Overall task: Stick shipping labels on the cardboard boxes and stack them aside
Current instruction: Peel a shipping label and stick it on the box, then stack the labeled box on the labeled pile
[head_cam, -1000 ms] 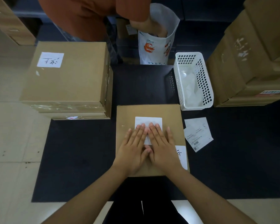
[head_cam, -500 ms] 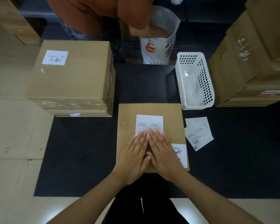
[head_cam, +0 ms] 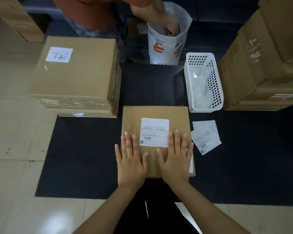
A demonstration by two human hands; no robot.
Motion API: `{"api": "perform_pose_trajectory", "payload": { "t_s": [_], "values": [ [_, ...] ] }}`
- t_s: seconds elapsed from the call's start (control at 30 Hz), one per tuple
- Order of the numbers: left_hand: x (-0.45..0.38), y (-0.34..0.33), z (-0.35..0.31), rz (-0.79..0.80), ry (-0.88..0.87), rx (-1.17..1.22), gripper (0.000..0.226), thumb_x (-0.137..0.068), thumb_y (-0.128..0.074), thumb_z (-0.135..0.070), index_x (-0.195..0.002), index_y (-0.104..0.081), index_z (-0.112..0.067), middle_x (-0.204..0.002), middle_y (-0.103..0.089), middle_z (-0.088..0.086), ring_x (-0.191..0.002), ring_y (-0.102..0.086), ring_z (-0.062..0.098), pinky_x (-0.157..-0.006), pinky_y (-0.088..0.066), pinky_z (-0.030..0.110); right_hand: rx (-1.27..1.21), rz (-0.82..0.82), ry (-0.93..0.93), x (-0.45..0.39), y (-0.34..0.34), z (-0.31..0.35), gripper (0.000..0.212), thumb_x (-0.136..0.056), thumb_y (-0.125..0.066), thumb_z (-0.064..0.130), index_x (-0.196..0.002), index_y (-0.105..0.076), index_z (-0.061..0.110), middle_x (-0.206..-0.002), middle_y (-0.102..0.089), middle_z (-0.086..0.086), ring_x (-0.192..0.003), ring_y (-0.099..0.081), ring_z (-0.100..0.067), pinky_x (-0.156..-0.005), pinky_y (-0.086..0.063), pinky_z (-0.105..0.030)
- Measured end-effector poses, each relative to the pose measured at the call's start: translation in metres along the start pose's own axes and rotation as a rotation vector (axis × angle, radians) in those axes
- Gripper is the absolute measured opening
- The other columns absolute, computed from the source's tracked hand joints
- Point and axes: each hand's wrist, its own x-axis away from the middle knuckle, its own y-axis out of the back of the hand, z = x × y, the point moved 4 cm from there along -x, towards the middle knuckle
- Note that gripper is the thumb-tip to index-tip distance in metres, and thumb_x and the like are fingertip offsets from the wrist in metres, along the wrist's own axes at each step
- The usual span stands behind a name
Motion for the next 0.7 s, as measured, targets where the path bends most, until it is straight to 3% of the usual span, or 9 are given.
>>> {"api": "perform_pose_trajectory", "payload": {
  "t_s": [0.13,0.23,0.37,0.43,0.5,0.7],
  "values": [
    [-0.003,-0.001,0.000,0.011,-0.006,0.024,0.069,-0.097,-0.023,-0.046,-0.149,-0.020,-0.001,-0.157,-0.013,0.021,-0.146,-0.010,0.033,-0.115,-0.015,0.052,0.015,-0.001,0.014,-0.002,-0.004,0.000,0.073,-0.094,-0.029,0.055,-0.152,-0.022,0.012,-0.160,-0.015,-0.008,-0.149,-0.006,-0.030,-0.118,-0.006,-0.055],
    [-0.002,0.007,0.005,-0.025,-0.013,0.171,0.069,-0.096,-0.024,-0.052,-0.152,-0.014,-0.011,-0.160,-0.009,0.013,-0.148,-0.004,0.026,-0.118,-0.015,0.045,-0.096,-0.039,0.010,-0.003,0.004,-0.005,0.070,-0.095,-0.029,0.054,-0.151,-0.027,0.014,-0.159,-0.019,-0.008,-0.148,-0.009,-0.027,-0.119,-0.006,-0.049],
    [-0.005,0.026,0.037,-0.106,0.293,0.469,0.073,-0.092,-0.042,-0.058,-0.149,-0.023,-0.017,-0.152,-0.029,0.006,-0.140,-0.028,0.024,-0.112,-0.025,0.045,-0.300,-0.196,-0.352,-0.005,0.031,-0.042,0.058,-0.095,-0.044,0.047,-0.139,-0.041,0.010,-0.144,-0.042,-0.013,-0.133,-0.036,-0.029,-0.107,-0.033,-0.048],
    [-0.005,0.019,0.047,0.017,0.366,0.659,0.069,-0.090,-0.046,-0.057,-0.145,-0.030,-0.019,-0.141,-0.042,0.002,-0.129,-0.043,0.022,-0.105,-0.037,0.044,-0.351,-0.070,-0.535,-0.001,0.022,-0.056,0.056,-0.096,-0.039,0.051,-0.135,-0.044,0.011,-0.135,-0.049,-0.014,-0.123,-0.045,-0.030,-0.097,-0.041,-0.048],
    [-0.002,0.011,0.045,0.139,0.383,0.847,0.065,-0.088,-0.049,-0.059,-0.140,-0.035,-0.023,-0.134,-0.043,-0.002,-0.115,-0.052,0.015,-0.091,-0.046,0.035,-0.445,0.086,-0.592,0.005,0.007,-0.061,0.058,-0.095,-0.028,0.060,-0.123,-0.049,0.014,-0.120,-0.056,-0.010,-0.108,-0.054,-0.027,-0.088,-0.048,-0.046],
    [0.001,0.013,0.042,0.111,0.442,0.898,0.059,-0.089,-0.054,-0.053,-0.138,-0.039,-0.024,-0.129,-0.044,-0.005,-0.099,-0.051,0.005,-0.078,-0.042,0.025,-0.515,0.095,-0.563,0.006,0.004,-0.060,0.054,-0.095,-0.027,0.060,-0.111,-0.051,0.014,-0.109,-0.057,-0.009,-0.095,-0.057,-0.023,-0.080,-0.050,-0.041]
  ]
}}
